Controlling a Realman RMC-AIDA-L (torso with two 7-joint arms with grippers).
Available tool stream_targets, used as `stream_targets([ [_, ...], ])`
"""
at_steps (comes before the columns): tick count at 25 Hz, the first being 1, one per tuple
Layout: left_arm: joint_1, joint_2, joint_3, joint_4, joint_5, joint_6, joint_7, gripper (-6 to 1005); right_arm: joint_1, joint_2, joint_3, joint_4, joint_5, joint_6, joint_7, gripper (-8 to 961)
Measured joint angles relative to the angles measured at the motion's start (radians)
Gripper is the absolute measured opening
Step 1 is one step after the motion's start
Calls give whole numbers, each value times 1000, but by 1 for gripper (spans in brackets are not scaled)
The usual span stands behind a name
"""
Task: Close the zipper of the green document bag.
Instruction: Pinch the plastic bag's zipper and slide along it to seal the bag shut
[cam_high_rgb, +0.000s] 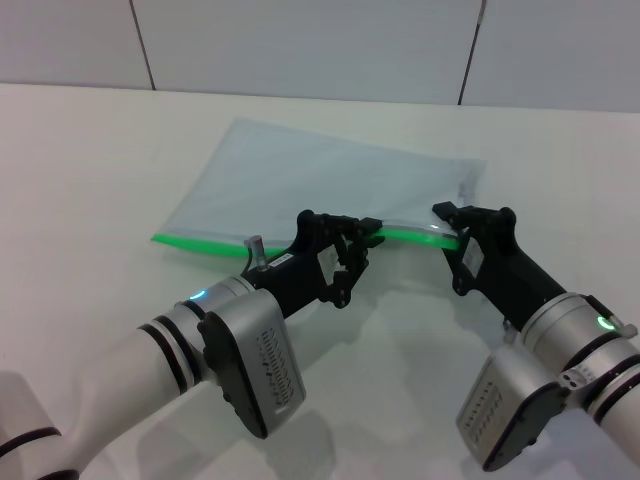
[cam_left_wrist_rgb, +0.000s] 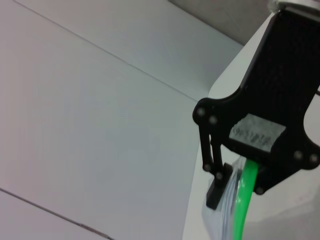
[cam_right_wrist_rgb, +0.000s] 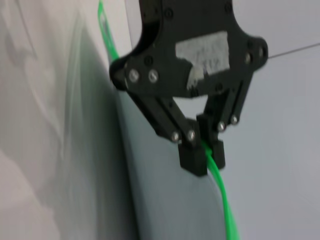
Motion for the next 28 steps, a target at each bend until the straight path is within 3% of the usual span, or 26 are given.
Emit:
stream_targets([
  [28,72,9,-93,9,-63,67,-2,81,-42,-1,11,149,109,-96,175,25],
])
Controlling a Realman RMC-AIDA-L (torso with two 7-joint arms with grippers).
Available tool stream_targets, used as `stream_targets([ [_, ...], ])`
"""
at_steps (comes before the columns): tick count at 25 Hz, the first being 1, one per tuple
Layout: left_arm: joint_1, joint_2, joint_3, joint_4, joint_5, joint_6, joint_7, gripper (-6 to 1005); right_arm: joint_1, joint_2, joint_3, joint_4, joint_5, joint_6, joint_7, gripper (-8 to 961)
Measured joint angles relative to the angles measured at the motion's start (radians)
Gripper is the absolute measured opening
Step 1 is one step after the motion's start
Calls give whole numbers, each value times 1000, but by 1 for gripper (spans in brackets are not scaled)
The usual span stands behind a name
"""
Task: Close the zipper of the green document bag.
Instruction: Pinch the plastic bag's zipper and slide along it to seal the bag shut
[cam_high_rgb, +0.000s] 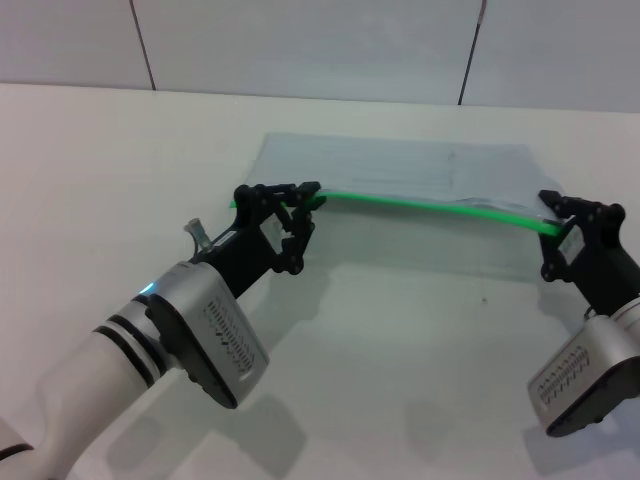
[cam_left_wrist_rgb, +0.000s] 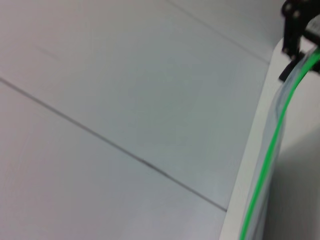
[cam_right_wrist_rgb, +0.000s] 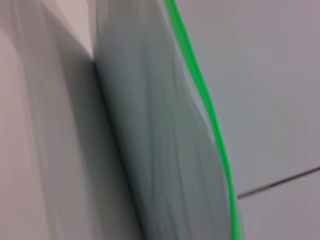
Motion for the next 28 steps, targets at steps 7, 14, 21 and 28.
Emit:
stream_targets([
  [7,27,0,-8,0,-56,13,0,82,-4,-1,2,17,57,-10,1,24],
  [14,41,0,-8,0,-98,24,-1,83,-7,0,3,35,93,-10,13,23],
  [21,57,-2,-8,0,-105,108,-37,85,-19,4,22,47,137,-122,102,22],
  [28,58,-1,-2,0,-104,235,-181,86,-36,7,14,34,201,-242,122,151],
])
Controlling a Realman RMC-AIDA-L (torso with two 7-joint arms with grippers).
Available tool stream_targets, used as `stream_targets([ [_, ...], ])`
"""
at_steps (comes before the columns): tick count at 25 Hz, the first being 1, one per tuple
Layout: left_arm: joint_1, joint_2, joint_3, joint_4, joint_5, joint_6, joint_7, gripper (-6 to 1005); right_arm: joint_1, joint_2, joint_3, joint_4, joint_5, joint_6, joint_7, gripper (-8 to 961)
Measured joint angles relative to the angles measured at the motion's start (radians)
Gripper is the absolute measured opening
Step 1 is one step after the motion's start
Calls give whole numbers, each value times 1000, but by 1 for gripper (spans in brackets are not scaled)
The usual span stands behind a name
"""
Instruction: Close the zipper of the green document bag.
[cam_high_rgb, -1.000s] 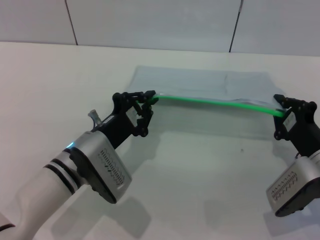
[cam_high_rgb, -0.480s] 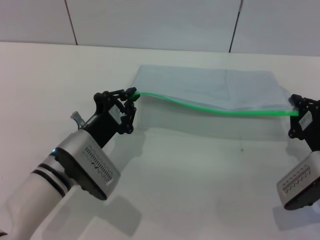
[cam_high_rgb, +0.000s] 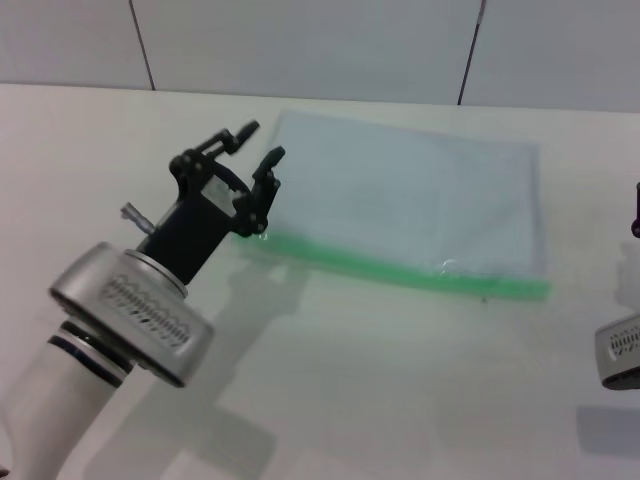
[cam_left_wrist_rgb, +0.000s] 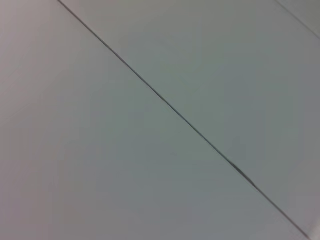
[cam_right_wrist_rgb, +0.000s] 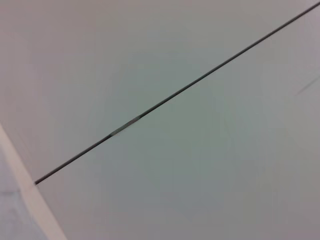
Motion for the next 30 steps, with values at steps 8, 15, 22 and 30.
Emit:
stream_targets([
  [8,21,3,0,25,0,186,-238,389,-16,0,-15,-49,-12,-106,148,457],
  [15,28,9,-5,92,-2,354,-612,639,-33,-4,-25,-83,-103,-272,536,603],
  [22,42,10,-5,131,-58,375,-755,672,-30,-10,-26,20,-282,-374,987,695],
  [30,35,8,-1,131,-64,375,-772,673,-10,-12,-25,184,-351,-458,1266,788],
])
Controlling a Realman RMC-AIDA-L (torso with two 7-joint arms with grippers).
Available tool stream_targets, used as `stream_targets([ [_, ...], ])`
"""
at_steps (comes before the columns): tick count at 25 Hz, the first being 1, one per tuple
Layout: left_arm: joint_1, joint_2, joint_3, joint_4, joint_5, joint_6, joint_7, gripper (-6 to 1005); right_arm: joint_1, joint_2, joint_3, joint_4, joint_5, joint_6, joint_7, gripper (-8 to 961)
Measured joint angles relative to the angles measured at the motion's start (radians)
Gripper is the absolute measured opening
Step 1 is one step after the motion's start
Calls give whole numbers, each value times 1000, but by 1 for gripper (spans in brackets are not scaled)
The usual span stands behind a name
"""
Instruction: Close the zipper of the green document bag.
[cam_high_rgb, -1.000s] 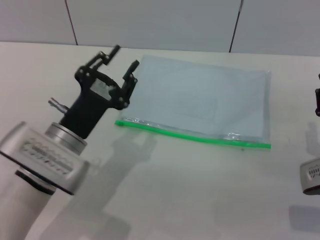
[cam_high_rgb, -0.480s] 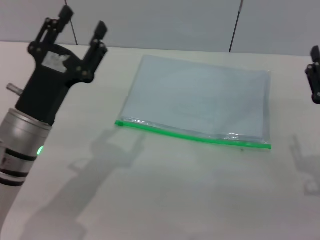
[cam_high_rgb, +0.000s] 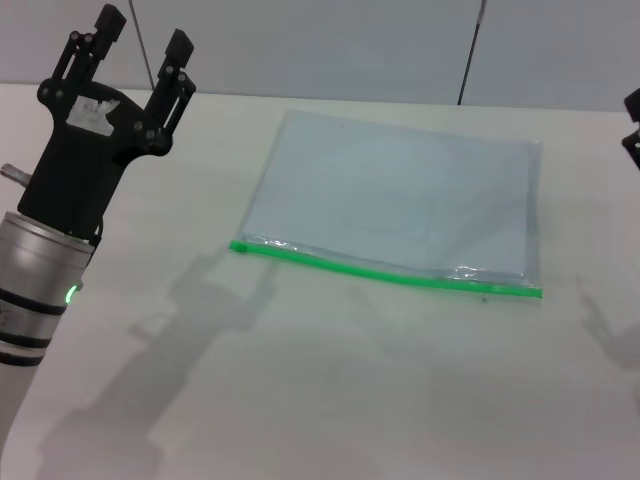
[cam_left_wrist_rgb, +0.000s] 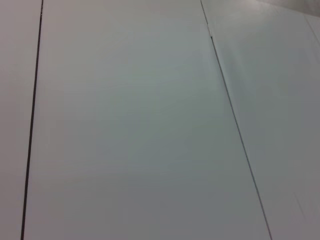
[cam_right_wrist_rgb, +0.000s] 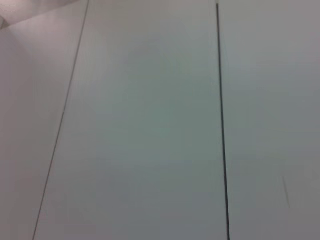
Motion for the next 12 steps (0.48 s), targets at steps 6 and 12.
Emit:
stream_targets([
  [6,-5,-1,5,-4,-1,-4,-1,671,8,4,4,-5,4,8,-47,827],
  [12,-8,-1,1,-7,-1,-10,-2,671,8,6,7,-7,6,23,-51,824],
])
